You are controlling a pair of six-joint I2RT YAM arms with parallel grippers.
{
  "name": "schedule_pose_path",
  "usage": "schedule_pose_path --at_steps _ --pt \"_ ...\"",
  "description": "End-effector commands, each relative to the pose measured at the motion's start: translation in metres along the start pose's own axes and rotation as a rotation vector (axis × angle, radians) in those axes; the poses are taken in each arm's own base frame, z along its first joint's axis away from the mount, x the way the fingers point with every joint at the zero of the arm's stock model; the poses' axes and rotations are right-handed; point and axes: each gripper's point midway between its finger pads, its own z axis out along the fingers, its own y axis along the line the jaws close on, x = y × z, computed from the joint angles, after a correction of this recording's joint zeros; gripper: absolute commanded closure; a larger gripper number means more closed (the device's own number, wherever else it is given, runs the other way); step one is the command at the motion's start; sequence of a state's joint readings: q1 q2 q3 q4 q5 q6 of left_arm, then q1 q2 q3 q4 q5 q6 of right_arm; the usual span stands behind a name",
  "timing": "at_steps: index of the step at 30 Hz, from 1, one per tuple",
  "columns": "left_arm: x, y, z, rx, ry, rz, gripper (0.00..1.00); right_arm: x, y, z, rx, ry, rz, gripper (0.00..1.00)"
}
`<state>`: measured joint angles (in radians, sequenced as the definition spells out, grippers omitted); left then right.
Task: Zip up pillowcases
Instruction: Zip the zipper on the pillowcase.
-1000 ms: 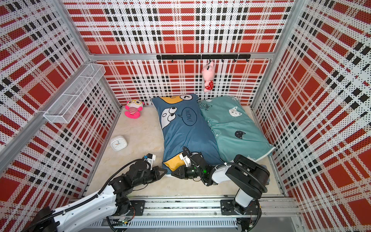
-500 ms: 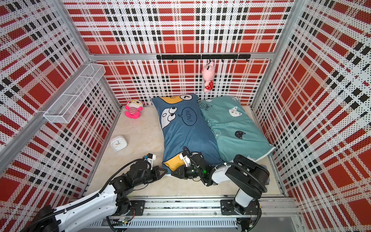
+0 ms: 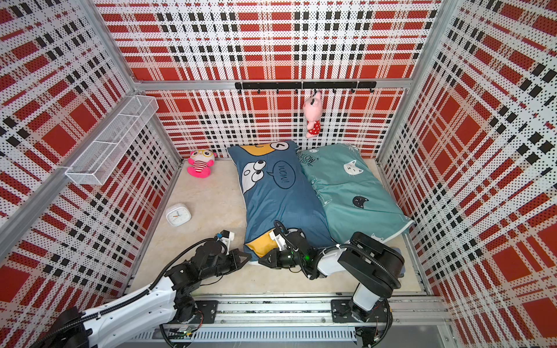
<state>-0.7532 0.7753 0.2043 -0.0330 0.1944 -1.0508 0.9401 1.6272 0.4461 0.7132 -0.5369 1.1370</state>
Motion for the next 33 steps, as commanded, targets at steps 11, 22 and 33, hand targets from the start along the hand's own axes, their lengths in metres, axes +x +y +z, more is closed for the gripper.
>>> schedule_pose_path --at_steps 11,22,33 --pt "-0.021 0.002 -0.009 -0.021 -0.07 -0.004 1.0 -0.003 -0.011 -0.014 0.135 -0.041 -0.012 1.0" --pt "-0.036 0.014 -0.016 -0.075 -0.109 -0.003 1.0 -0.012 -0.011 -0.029 0.212 -0.094 -0.019 1.0" --pt "-0.057 0.025 -0.022 -0.152 -0.172 0.001 1.0 -0.015 -0.016 -0.05 0.31 -0.137 -0.022 1.0"
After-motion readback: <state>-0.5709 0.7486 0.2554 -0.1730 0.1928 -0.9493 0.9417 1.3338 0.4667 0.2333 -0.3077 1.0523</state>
